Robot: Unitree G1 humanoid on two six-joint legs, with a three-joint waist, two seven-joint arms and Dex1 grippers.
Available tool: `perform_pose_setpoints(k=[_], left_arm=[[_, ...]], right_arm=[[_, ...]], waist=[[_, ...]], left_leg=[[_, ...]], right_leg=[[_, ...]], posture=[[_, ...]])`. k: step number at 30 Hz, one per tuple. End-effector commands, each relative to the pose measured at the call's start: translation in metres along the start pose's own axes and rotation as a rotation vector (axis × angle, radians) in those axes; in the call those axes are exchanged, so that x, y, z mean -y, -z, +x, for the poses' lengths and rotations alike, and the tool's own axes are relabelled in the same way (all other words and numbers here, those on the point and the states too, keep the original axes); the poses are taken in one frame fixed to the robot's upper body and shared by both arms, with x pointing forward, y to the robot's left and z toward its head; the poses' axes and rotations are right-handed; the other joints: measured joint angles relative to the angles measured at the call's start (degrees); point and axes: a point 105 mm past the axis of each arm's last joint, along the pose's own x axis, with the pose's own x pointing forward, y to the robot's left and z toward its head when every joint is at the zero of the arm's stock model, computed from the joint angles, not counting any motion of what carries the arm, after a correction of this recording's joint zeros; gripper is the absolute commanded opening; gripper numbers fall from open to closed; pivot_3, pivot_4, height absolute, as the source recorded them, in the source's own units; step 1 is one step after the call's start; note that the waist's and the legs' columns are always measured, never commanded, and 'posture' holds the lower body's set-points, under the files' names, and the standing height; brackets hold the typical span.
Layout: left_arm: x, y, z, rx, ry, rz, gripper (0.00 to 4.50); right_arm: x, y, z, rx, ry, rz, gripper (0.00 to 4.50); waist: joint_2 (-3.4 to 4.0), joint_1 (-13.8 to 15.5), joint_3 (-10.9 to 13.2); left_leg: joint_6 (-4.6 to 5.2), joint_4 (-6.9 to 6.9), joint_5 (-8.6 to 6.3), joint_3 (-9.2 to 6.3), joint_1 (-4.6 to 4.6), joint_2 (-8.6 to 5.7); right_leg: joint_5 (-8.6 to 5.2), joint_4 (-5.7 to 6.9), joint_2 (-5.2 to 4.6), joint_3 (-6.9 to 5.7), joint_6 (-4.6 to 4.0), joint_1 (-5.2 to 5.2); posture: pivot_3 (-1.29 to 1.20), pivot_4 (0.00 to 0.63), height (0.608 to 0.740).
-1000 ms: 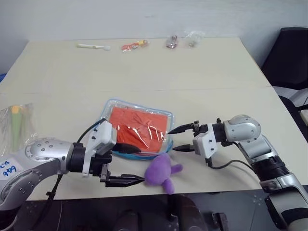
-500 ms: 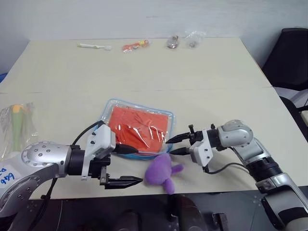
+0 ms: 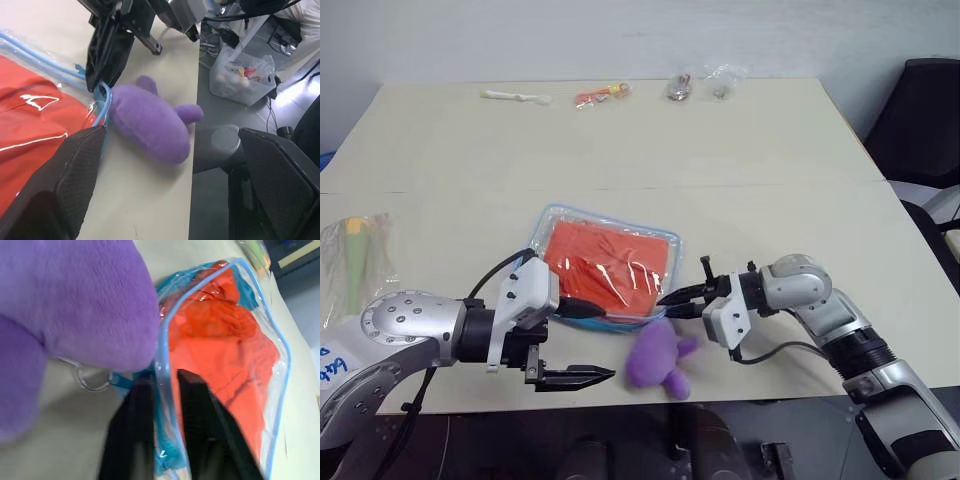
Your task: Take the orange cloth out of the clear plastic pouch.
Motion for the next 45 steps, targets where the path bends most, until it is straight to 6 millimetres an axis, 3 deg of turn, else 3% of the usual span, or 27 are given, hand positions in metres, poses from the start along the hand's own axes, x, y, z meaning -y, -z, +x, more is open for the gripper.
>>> perform_pose_setpoints(k=[1,11,14,18,25,34,38,41,45], left_arm=[[0.002,-0.005,0.000,0.046,0.012,-0.023,4.50],[0.016,0.005,0.020,0.121,0.117,-0.386,4.50],[0.008,0.021,0.029,0.054,0.042,-0.507,4.50],[0.000,0.035,0.033,-0.041,-0.053,-0.528,4.50],[-0.007,0.031,0.048,0.013,-0.087,-0.646,4.50],[0.006,0.027,0.070,0.024,-0.005,-0.823,4.50],[0.007,0.027,0.074,0.007,-0.015,-0.832,3.74],[0.003,0.030,0.073,-0.003,-0.048,-0.861,2.71],[0.001,0.039,0.069,-0.040,-0.090,-0.872,1.77]], right_arm=[[0.009,-0.004,-0.004,0.005,0.033,-0.023,0.02],[0.011,-0.001,-0.014,-0.039,0.053,-0.026,0.02],[0.011,-0.001,-0.016,-0.043,0.051,-0.027,0.02],[0.012,-0.001,-0.016,-0.044,0.054,-0.027,0.02],[0.013,-0.001,-0.015,-0.043,0.065,-0.026,0.02],[0.013,-0.002,-0.012,-0.041,0.070,-0.029,0.02],[0.014,-0.003,-0.012,-0.041,0.075,-0.032,0.00],[0.014,-0.002,-0.013,-0.046,0.078,-0.032,0.00],[0.013,-0.001,-0.014,-0.050,0.080,-0.032,0.00]], waist=[[0.00,0.0,0.0],[0.00,0.0,0.0],[0.00,0.0,0.0],[0.00,0.0,0.0],[0.00,0.0,0.0],[0.01,0.1,0.0],[0.01,0.0,0.0],[0.01,0.0,0.0],[0.02,0.0,0.0]], left_leg=[[0.00,0.00,0.00,0.00,0.00,0.00],[0.00,0.01,0.00,-0.10,-0.01,0.01],[0.00,0.01,0.00,-0.16,-0.01,0.00],[0.00,0.02,0.00,-0.35,-0.01,-0.01],[0.00,0.04,0.00,-0.55,-0.02,-0.02],[-0.01,0.12,0.00,-0.78,-0.03,-0.01],[-0.01,0.13,0.00,-0.81,-0.04,-0.01],[-0.01,0.14,0.01,-0.84,-0.04,-0.01],[-0.01,0.14,0.01,-0.85,-0.04,0.00]], right_leg=[[0.00,0.00,0.00,0.00,0.00,0.00],[0.00,0.01,-0.10,0.17,0.00,0.00],[0.00,0.00,-0.11,0.22,0.00,0.02],[0.00,0.00,-0.10,0.26,0.00,0.04],[0.00,-0.01,-0.12,0.25,0.00,0.05],[0.00,-0.01,-0.17,0.30,0.00,0.07],[0.00,-0.03,-0.18,0.29,0.00,0.09],[0.00,-0.04,-0.18,0.28,0.00,0.11],[0.00,-0.05,-0.17,0.28,0.00,0.11]], posture=[[0.00,0.150,0.740],[0.00,0.150,0.740],[0.00,0.150,0.740],[0.00,0.150,0.740],[0.00,0.150,0.740],[0.00,0.150,0.740],[0.00,0.150,0.740],[0.00,0.150,0.740],[0.00,0.150,0.740]])
